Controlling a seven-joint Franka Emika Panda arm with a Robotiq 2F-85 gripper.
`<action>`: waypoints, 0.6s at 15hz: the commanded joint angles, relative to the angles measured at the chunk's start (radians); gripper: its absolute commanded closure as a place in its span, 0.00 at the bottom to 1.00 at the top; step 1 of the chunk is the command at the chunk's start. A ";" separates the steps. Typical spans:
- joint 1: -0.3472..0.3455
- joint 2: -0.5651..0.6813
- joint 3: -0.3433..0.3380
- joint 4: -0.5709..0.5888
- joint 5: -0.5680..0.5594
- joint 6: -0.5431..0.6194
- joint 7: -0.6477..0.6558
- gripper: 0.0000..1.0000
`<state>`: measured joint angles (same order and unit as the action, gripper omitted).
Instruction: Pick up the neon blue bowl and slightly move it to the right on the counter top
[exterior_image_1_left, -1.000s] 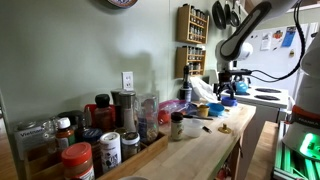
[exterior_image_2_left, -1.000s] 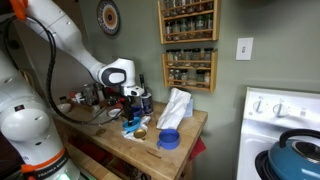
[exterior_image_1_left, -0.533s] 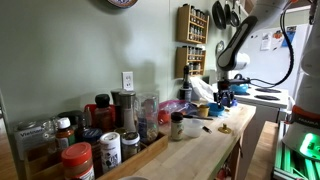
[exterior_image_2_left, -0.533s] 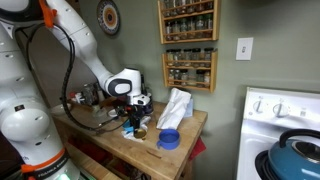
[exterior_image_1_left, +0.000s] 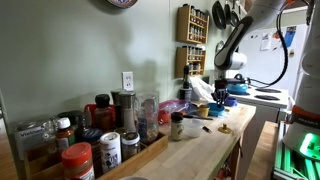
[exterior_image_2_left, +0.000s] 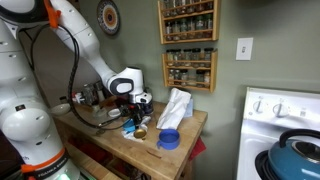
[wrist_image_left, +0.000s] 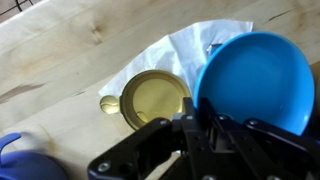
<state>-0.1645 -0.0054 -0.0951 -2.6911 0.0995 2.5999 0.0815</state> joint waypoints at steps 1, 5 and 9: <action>0.014 -0.004 -0.013 0.005 0.027 -0.006 -0.052 1.00; -0.004 -0.059 -0.037 -0.003 -0.005 -0.088 -0.124 0.99; -0.044 -0.185 -0.119 -0.056 0.049 -0.182 -0.361 0.99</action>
<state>-0.1798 -0.0662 -0.1544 -2.6867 0.1059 2.4808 -0.1026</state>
